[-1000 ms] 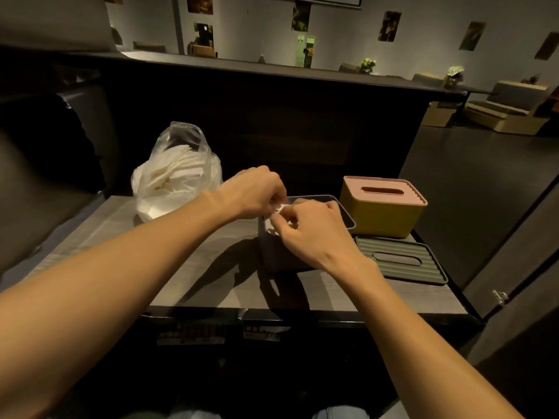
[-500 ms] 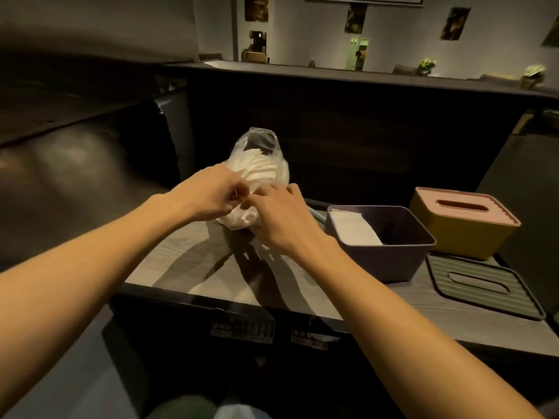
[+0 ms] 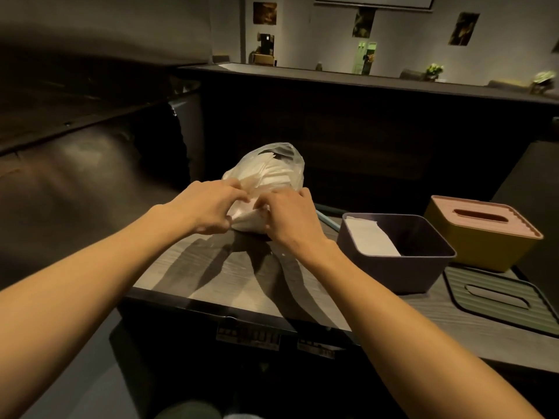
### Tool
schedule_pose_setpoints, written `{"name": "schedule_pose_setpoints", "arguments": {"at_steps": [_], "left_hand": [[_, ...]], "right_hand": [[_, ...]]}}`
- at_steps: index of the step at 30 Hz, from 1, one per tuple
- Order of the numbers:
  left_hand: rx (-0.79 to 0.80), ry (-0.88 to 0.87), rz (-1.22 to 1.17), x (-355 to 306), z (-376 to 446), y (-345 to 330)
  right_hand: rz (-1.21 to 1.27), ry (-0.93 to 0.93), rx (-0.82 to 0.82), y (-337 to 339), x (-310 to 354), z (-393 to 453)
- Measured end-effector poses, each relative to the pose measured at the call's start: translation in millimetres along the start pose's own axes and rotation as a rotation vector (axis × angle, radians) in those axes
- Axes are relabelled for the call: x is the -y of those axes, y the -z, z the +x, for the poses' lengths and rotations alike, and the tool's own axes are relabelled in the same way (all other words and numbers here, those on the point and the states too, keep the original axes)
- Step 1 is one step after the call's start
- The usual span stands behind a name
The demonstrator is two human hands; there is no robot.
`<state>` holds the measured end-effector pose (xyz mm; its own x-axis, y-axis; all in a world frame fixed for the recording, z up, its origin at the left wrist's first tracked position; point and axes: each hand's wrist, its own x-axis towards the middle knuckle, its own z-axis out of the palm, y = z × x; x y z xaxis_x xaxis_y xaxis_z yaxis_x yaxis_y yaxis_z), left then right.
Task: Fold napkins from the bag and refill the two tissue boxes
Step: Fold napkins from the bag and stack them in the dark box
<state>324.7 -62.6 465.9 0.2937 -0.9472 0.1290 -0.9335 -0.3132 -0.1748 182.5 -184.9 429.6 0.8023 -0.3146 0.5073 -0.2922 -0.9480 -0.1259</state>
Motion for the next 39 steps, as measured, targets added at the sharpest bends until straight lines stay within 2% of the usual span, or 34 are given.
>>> {"name": "schedule_pose_setpoints", "arguments": {"at_steps": [9,14,19,24,27,29,31,33,35,37,39], "left_hand": [[-0.084,0.009,-0.183,6.7,6.2,4.7],[-0.187,-0.018,-0.509,11.9,1.7,7.9],[-0.242,-0.031,-0.746,15.9,-1.3,11.2],[-0.188,0.038,-0.780,15.6,-11.0,4.9],[-0.141,0.089,-0.820,11.6,-16.5,-3.7],[-0.122,0.070,-1.047,5.8,-20.1,-8.6],[-0.152,0.081,-1.284,-7.4,-25.9,-8.7],[-0.182,0.162,-1.524,-21.4,-29.8,-10.3],[-0.215,0.232,-1.754,-35.9,-35.4,-11.8],[-0.248,0.293,-1.869,-47.7,-39.7,-12.9],[-0.295,0.366,-1.988,-55.0,-43.9,-13.8]], "right_hand": [[0.416,-0.194,-0.012,2.6,-7.9,-3.3],[0.410,-0.108,0.014,10.2,-7.6,-6.9],[0.512,-0.104,-0.067,15.9,-3.0,-4.8],[0.769,-0.125,-0.115,28.5,-3.3,-7.7],[1.024,-0.238,-0.203,34.7,-1.2,-10.9],[1.144,-0.337,-0.154,35.6,1.9,-13.5],[1.196,-0.397,0.015,33.1,5.1,-17.3],[1.173,-0.383,0.165,27.5,9.0,-21.3],[1.117,-0.354,0.186,23.1,14.5,-23.9],[1.025,-0.322,0.155,22.8,17.6,-24.6],[0.794,-0.232,0.159,25.4,17.9,-23.5]]}}
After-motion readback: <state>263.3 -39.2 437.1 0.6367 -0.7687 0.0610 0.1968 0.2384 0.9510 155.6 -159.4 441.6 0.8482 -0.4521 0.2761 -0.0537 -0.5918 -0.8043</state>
